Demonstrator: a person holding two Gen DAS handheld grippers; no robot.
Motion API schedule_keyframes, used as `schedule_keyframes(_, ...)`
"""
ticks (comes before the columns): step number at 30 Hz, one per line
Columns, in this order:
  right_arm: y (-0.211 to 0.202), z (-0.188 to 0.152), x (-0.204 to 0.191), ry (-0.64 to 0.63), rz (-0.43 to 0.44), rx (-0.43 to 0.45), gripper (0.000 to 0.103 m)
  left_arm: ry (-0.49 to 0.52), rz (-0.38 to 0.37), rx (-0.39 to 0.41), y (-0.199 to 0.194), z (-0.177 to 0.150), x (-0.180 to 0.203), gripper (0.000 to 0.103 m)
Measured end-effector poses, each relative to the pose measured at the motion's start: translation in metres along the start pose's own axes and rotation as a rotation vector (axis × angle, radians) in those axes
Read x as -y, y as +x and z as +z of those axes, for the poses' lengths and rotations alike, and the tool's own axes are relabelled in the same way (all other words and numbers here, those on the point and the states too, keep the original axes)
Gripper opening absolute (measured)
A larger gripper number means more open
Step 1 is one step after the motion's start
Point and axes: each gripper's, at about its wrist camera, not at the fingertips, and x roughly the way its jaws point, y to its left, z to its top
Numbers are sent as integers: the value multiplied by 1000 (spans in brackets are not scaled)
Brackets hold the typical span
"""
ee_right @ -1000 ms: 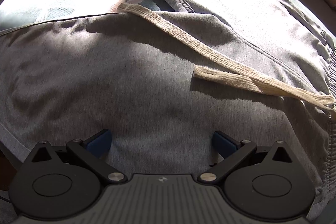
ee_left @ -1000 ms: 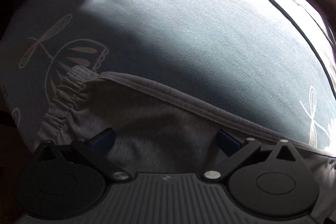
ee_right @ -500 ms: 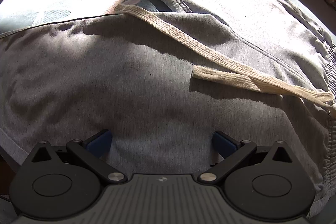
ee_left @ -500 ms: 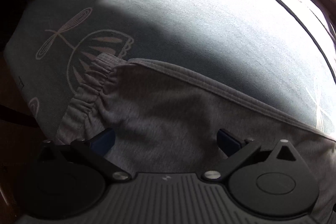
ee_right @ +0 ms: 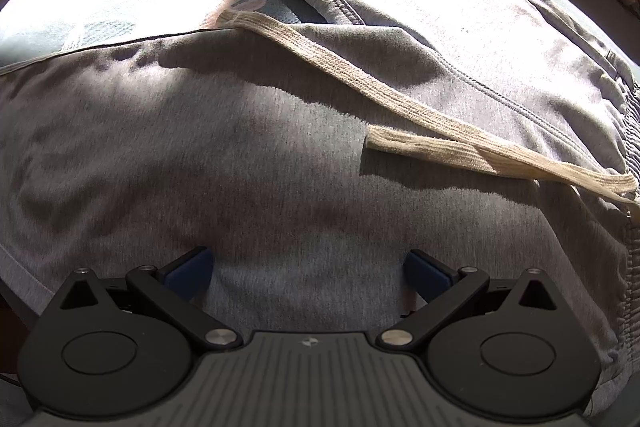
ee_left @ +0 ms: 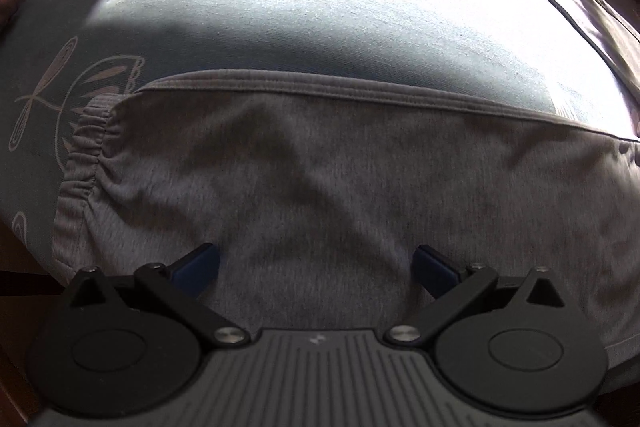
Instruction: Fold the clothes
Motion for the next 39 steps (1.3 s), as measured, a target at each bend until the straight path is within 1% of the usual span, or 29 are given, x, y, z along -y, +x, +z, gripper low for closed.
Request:
schedule_keyframes(6, -1, -3, 1, 5, 4, 4, 103, 13, 25, -26, 2, 3, 8, 103)
schedule_keyframes(8, 7, 4, 1, 2, 8, 2, 103, 27, 24, -37, 1, 4, 12, 103)
schedule_keyframes(12, 5, 6, 0, -13, 7, -15, 103, 36, 35, -57, 2, 11, 19, 102)
schedule_keyframes(14, 1, 9, -3, -23, 1, -33, 103, 48, 19, -40, -5, 14, 27, 102)
schedule_keyframes(15, -4, 11, -6, -33, 10, -24, 101, 65, 13, -22, -7, 17, 32, 102)
schedule_keyframes(18, -28, 14, -24, -93, 50, 103, 102, 130, -45, 25, -19, 22, 62, 102)
schedule_keyframes(20, -30, 19, -35, -105, 75, 136, 103, 169, -98, 53, -22, 26, 82, 102)
schedule_keyframes(23, -7, 35, -44, -107, 113, 129, 103, 232, -174, 69, -23, 29, 106, 102)
schedule_keyframes(25, 2, 25, -50, -124, 81, 120, 103, 302, -220, 69, -22, 32, 122, 102)
schedule_keyframes(26, 7, 20, -53, -133, 65, 115, 103, 350, -227, 72, -22, 32, 129, 102)
schedule_keyframes(27, 7, 13, -53, -164, 55, 137, 103, 392, -227, 75, -27, 31, 138, 102)
schedule_keyframes(30, 4, -3, -47, -172, 59, 117, 103, 481, -236, 73, -30, 26, 156, 102)
schedule_keyframes(32, -3, -11, -43, -176, 58, 102, 103, 516, -243, 74, -31, 26, 174, 102)
schedule_keyframes(35, -21, -17, -32, -146, 84, 154, 103, 552, -276, 69, -29, 26, 194, 102)
schedule_keyframes(39, -15, -34, -19, -101, 37, 114, 103, 615, -312, 79, -31, 24, 222, 102)
